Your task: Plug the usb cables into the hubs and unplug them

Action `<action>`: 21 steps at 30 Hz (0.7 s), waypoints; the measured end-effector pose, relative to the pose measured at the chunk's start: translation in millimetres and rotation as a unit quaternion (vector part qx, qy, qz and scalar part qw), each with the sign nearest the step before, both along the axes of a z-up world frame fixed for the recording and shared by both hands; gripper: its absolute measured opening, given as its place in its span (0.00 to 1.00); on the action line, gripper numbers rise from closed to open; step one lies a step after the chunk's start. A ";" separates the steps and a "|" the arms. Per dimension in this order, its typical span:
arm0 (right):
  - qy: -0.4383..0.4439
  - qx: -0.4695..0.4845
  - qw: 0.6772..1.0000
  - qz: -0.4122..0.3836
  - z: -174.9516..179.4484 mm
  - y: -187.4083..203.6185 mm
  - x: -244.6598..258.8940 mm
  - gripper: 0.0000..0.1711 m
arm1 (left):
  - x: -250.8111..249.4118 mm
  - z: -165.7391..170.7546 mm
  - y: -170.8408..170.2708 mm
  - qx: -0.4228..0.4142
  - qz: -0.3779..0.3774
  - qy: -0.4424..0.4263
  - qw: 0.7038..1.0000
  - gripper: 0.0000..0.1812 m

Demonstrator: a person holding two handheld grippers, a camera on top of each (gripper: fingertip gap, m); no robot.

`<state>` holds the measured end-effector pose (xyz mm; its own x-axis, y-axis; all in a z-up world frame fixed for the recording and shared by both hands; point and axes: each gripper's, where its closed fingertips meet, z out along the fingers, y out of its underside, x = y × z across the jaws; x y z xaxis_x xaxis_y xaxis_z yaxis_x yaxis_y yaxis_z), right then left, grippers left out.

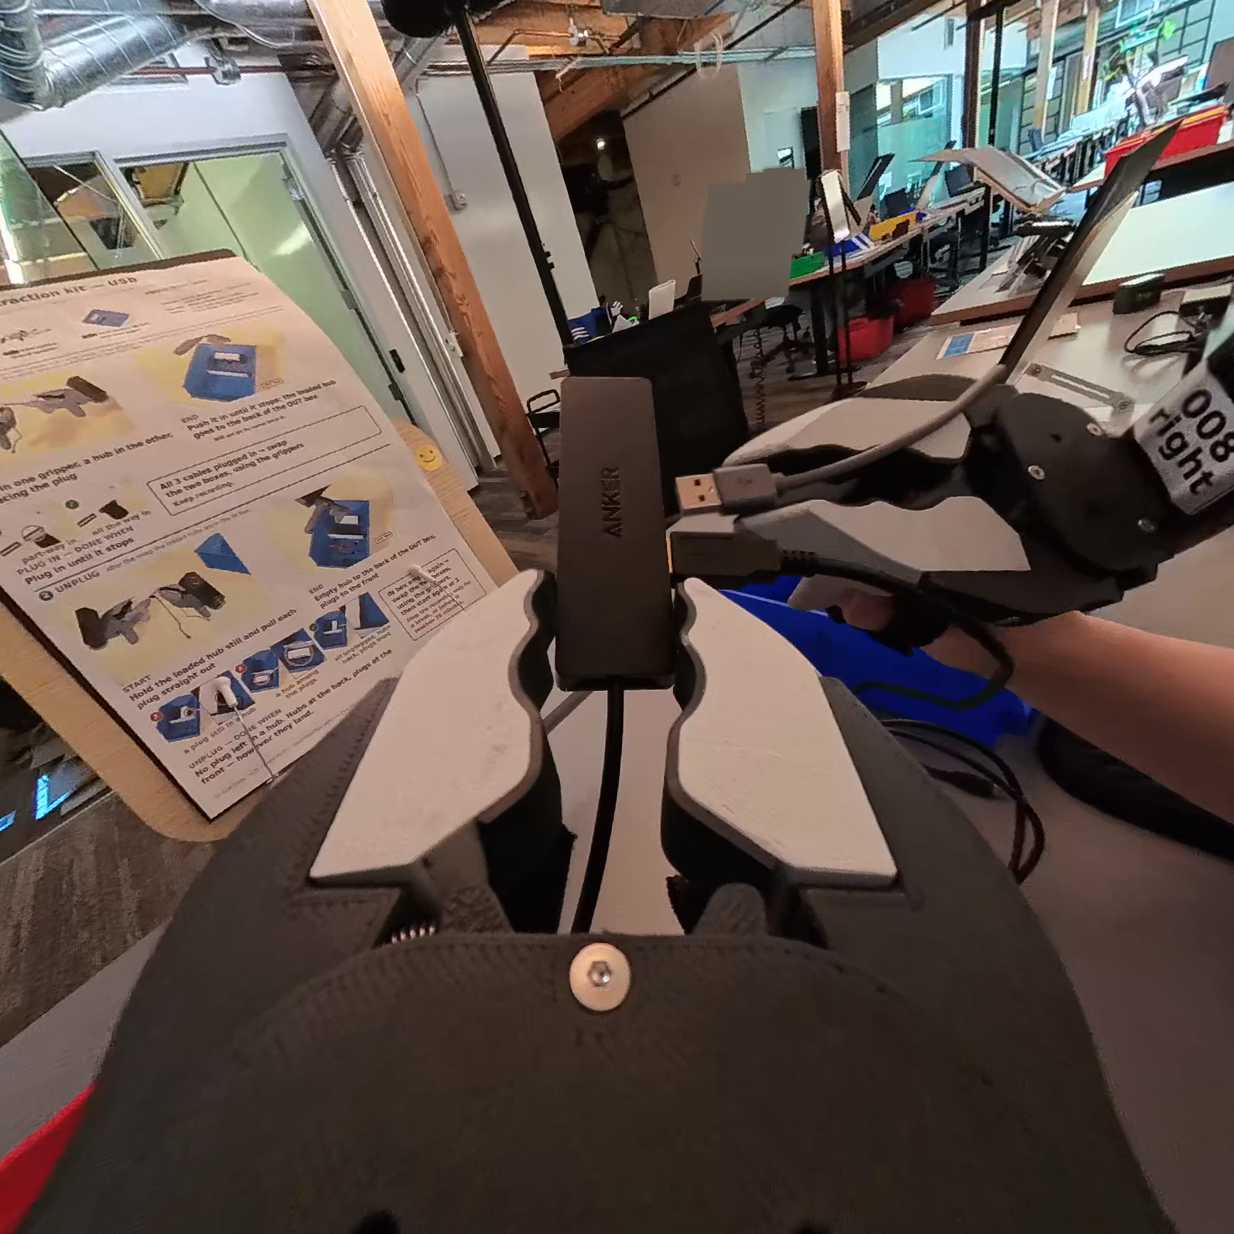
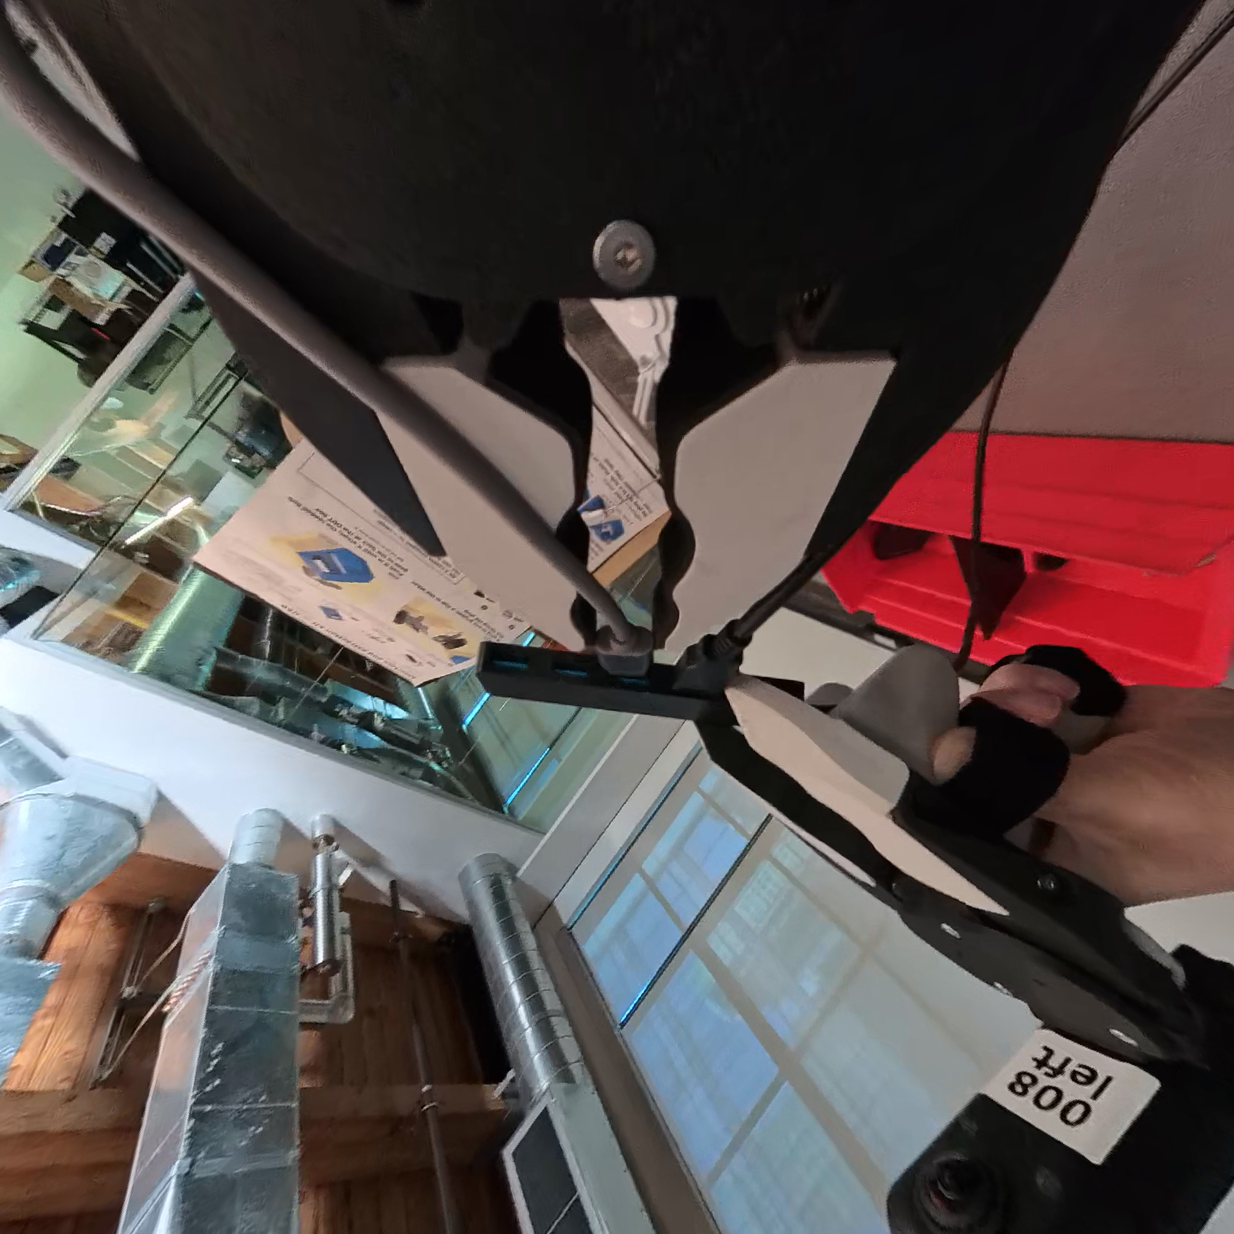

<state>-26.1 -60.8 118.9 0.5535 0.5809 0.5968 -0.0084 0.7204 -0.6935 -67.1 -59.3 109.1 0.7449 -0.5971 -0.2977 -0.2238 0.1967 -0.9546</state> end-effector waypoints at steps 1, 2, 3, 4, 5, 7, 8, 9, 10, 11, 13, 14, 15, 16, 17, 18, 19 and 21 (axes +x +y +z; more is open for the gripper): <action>0.000 0.001 1.000 0.004 0.2 -1.3 -0.1 0.10 | 0.7 -0.1 -0.2 -0.004 -0.005 -0.005 1.000 0.18; -0.001 -0.001 1.000 0.007 0.1 -1.3 -0.4 0.10 | 1.3 -0.7 -0.2 -0.008 -0.009 -0.008 1.000 0.18; -0.004 -0.003 1.000 0.004 -0.6 -0.1 -0.5 0.10 | 2.1 -1.0 -0.4 -0.011 -0.013 -0.011 1.000 0.18; -0.008 -0.001 1.000 0.002 -1.5 0.3 -0.9 0.10 | 3.6 -1.7 -0.7 -0.014 -0.018 -0.013 1.000 0.18; -0.008 0.004 1.000 0.004 -1.8 -0.9 -1.3 0.10 | 4.5 -2.6 -0.7 -0.017 -0.019 -0.012 1.000 0.18; -0.015 0.006 1.000 0.004 -2.8 -0.4 -1.1 0.10 | 5.0 -3.1 -0.5 -0.018 -0.020 -0.012 1.000 0.18; -0.016 0.003 1.000 0.008 -2.9 -0.6 -1.1 0.10 | 5.7 -3.2 -1.0 -0.017 -0.023 -0.012 1.000 0.18; -0.012 0.003 1.000 0.012 -2.2 -1.5 -0.5 0.10 | 6.6 -2.8 -1.8 -0.018 -0.027 -0.014 0.999 0.18; -0.006 0.003 1.000 0.014 -1.3 -2.2 0.2 0.10 | 7.1 -2.5 -2.2 -0.017 -0.029 -0.015 0.999 0.18; -0.003 0.002 1.000 0.012 -1.3 -1.5 0.2 0.10 | 6.8 -2.4 -2.0 -0.014 -0.027 -0.015 0.999 0.18; 0.003 -0.008 1.000 0.001 -2.1 1.8 -0.5 0.10 | 7.0 -2.4 -1.2 -0.016 -0.024 -0.023 0.999 0.18; 0.013 -0.013 1.000 0.003 -2.1 2.2 -0.6 0.10 | 7.3 -2.0 -1.2 -0.015 -0.025 -0.028 0.999 0.18; 0.021 -0.019 1.000 0.008 -2.3 2.6 -0.8 0.10 | 8.0 -2.1 -1.6 -0.016 -0.027 -0.030 0.999 0.18; 0.026 -0.028 0.999 0.014 -2.7 3.1 -1.2 0.10 | 8.1 -2.0 -1.8 -0.014 -0.026 -0.030 0.999 0.18; 0.030 -0.033 0.999 0.020 -3.2 3.3 -1.3 0.10 | 8.4 -1.9 -1.9 -0.007 -0.023 -0.025 0.999 0.18; 0.032 -0.035 0.999 0.024 -3.3 3.2 -1.1 0.10 | 9.1 -1.7 -2.6 0.003 -0.019 -0.016 1.000 0.18; 0.034 -0.033 0.999 0.027 -3.3 2.5 -0.8 0.10 | 9.4 -1.6 -3.5 0.012 -0.014 -0.006 1.000 0.18; 0.033 -0.034 0.998 0.031 -3.8 2.1 -0.8 0.10 | 9.5 -1.1 -4.8 0.027 -0.007 0.012 1.000 0.18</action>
<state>-26.9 -58.7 115.1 0.5525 0.6528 0.5182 -0.0981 0.6683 -0.7374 -57.5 -64.2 108.0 0.7290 -0.5904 -0.3464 -0.2427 0.2503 -0.9373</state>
